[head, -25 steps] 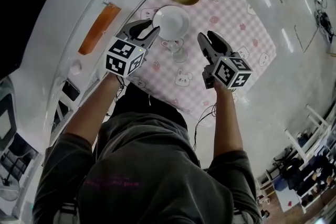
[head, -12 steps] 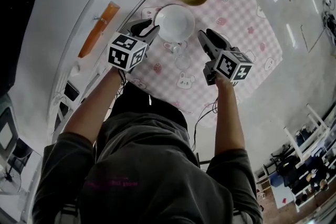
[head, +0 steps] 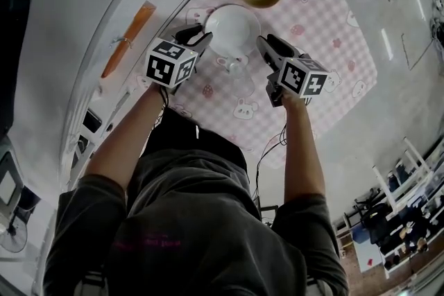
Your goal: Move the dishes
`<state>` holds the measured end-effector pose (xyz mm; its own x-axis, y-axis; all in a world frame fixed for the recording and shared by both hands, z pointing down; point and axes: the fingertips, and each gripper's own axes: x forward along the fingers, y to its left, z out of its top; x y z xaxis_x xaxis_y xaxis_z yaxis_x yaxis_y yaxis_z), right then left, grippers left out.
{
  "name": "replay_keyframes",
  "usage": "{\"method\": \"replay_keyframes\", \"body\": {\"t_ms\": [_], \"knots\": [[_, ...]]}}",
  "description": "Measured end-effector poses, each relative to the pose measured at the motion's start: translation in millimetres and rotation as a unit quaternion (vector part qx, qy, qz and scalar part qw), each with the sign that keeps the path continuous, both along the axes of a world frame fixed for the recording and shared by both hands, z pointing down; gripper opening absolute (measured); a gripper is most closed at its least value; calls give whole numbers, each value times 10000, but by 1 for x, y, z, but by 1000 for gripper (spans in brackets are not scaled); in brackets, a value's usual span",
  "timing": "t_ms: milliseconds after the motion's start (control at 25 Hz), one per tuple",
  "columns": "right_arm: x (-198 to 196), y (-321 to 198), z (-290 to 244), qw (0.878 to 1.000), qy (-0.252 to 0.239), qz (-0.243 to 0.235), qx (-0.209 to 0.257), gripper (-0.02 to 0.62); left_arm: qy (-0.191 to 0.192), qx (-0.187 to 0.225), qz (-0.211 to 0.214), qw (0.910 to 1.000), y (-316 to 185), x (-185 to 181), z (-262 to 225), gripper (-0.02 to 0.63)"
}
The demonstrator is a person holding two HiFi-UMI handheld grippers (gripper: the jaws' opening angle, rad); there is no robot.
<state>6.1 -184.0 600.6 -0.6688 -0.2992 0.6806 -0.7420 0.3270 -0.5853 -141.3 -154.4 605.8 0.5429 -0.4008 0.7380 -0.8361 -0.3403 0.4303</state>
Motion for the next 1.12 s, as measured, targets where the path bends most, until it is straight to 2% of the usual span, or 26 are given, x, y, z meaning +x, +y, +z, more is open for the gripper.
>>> {"method": "replay_keyframes", "body": {"t_ms": [200, 440, 1120], "knots": [[0, 0, 17, 9998, 95, 10, -192, 138, -64, -195, 19, 9998, 1, -1, 14, 117], [-3, 1, 28, 9994, 152, -6, -317, 135, 71, -411, -108, 9991, 1, -4, 21, 114], [-9, 4, 35, 9990, 164, 40, -413, 69, 43, -570, -27, 9984, 2, 2, 29, 87]]}}
